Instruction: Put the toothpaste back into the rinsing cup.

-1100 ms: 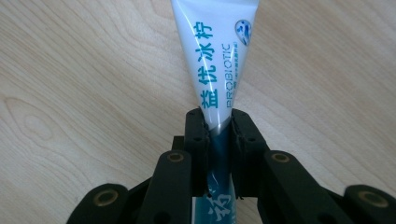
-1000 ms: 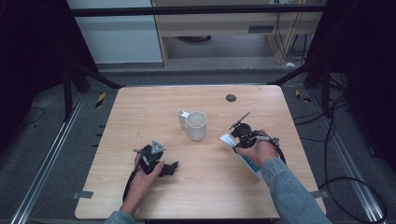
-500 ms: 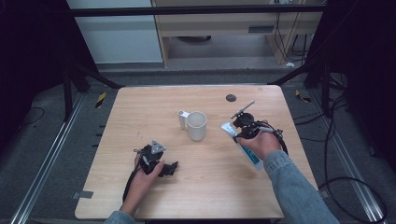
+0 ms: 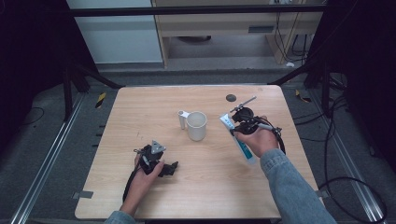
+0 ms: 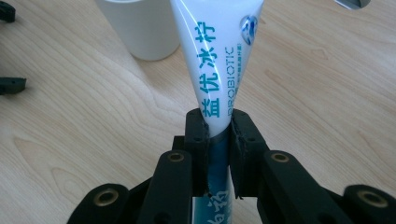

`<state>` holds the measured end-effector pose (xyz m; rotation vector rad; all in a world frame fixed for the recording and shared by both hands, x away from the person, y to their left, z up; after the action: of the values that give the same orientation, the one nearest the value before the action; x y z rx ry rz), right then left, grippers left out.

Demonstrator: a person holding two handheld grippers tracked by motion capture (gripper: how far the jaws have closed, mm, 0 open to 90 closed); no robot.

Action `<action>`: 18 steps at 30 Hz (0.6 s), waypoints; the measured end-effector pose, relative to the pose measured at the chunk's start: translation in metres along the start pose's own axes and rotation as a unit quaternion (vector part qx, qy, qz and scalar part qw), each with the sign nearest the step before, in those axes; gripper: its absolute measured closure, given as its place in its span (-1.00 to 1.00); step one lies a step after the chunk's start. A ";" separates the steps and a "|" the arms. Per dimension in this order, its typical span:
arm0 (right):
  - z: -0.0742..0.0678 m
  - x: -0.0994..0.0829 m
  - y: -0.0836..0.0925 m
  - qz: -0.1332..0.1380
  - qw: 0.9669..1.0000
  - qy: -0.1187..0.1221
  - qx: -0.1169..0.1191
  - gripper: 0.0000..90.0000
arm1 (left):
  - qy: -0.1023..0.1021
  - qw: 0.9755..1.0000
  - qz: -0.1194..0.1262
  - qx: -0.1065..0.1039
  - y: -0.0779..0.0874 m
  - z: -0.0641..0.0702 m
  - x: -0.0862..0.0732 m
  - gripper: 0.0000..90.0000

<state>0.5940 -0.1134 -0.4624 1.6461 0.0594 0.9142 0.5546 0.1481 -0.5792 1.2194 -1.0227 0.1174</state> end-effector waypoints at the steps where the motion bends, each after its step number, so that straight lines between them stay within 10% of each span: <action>1: 0.000 0.001 0.000 0.003 1.000 0.001 -0.001 0.75 | 0.000 1.000 0.000 -0.001 0.000 0.000 0.000 -1.00; 18: -0.006 0.024 0.014 0.044 0.999 -0.003 0.000 0.75 | 0.000 1.000 0.001 -0.001 0.000 0.000 0.000 -1.00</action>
<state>0.6010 -0.1004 -0.4374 1.6625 -0.0170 0.9745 0.5548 0.1479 -0.5792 1.2170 -1.0236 0.1193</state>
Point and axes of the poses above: each handheld gripper's, and its own axes: y roughly backward along the jaws, x roughly out of its top, z roughly to its right, the point moved 10 cm from there along -y, roughly forward along the jaws, and after that the axes turned 1 degree about -z, right-handed, at the moved point
